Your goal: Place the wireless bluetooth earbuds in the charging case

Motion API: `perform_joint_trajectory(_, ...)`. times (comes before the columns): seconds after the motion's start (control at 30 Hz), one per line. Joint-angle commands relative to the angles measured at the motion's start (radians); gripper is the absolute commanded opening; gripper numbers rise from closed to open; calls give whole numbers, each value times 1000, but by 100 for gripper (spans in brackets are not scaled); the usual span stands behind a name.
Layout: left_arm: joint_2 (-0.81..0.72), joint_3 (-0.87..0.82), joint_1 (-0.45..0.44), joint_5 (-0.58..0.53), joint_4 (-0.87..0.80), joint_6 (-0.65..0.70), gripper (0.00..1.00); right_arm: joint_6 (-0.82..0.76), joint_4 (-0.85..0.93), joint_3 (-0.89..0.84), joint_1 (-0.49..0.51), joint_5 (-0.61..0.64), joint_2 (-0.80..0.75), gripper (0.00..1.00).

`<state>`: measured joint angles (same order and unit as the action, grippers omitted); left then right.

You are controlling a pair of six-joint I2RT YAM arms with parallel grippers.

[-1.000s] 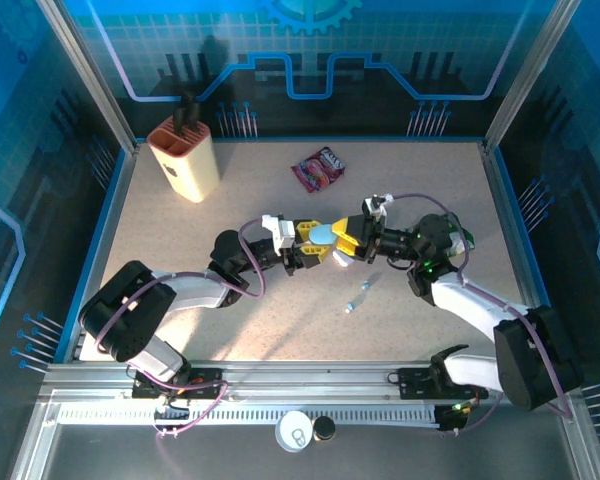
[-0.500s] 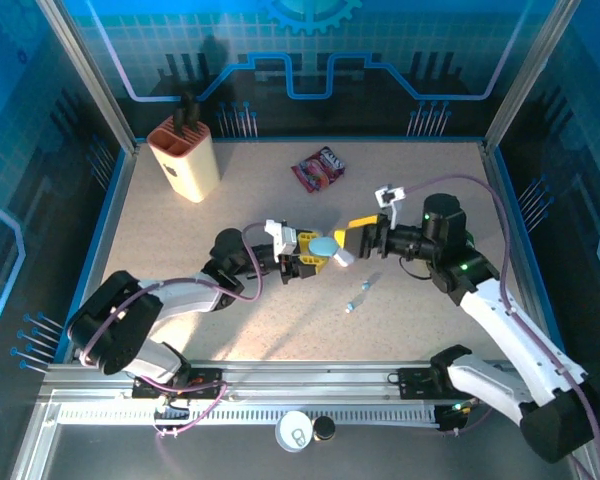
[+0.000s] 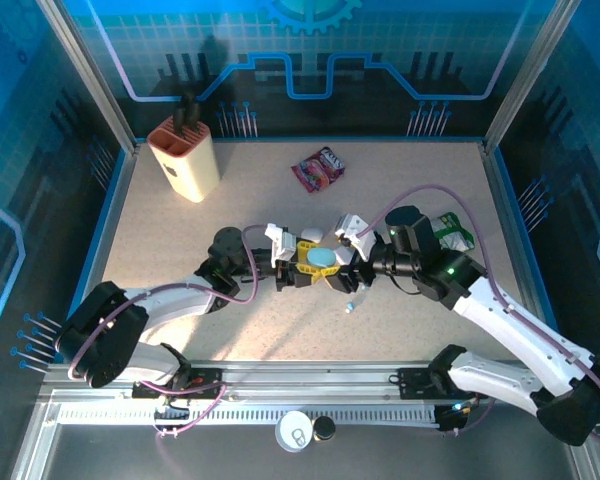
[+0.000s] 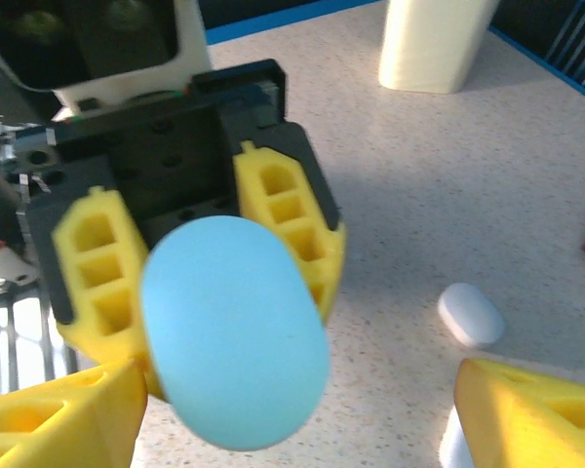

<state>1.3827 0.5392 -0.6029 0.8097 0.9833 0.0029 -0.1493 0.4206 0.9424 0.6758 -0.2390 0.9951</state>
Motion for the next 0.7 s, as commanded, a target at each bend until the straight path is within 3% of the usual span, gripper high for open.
perform_joint_trajectory(0.0, -24, -21, 6, 39, 6, 30, 39, -11, -41, 3, 9, 134, -16, 82)
perform_joint_trajectory(0.07, -22, -29, 6, 38, 6, 45, 39, 17, -64, -4, -6, 151, -34, 82)
perform_joint_trajectory(0.27, -7, -37, 5, 37, 13, 61, 39, 98, -110, -22, -70, 45, -46, 81)
perform_joint_trajectory(0.67, -17, -37, 6, 87, 33, 15, 39, 67, -106, -6, -93, -51, 18, 78)
